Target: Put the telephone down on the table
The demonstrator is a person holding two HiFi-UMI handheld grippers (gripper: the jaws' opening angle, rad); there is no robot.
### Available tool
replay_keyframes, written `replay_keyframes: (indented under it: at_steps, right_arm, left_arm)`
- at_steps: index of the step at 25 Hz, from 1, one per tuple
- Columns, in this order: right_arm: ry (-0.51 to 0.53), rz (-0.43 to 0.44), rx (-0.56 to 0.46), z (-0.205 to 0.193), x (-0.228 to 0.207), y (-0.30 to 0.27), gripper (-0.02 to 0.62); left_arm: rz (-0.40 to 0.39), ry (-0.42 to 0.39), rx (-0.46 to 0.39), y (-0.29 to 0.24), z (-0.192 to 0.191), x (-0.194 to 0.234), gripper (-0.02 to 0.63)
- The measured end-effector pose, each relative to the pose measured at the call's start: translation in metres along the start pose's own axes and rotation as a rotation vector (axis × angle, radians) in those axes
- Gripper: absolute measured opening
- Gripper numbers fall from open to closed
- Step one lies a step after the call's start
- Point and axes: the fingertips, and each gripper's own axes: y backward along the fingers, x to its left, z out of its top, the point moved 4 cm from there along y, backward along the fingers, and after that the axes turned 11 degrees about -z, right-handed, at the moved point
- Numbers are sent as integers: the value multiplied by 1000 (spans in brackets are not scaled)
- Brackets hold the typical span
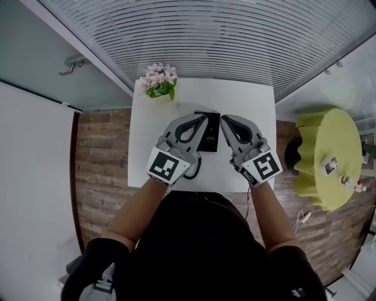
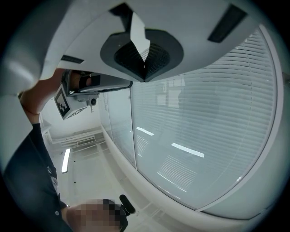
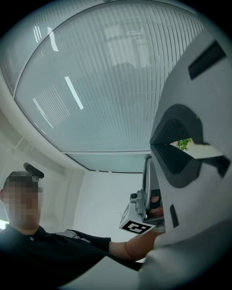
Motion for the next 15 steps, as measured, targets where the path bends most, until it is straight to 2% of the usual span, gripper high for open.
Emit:
replay_keyframes:
  at_steps: [15]
  right_arm:
    - [-19,1,13,-9,-1,-6,23]
  left_arm:
    - [7,4,0,-2,-6,8,9]
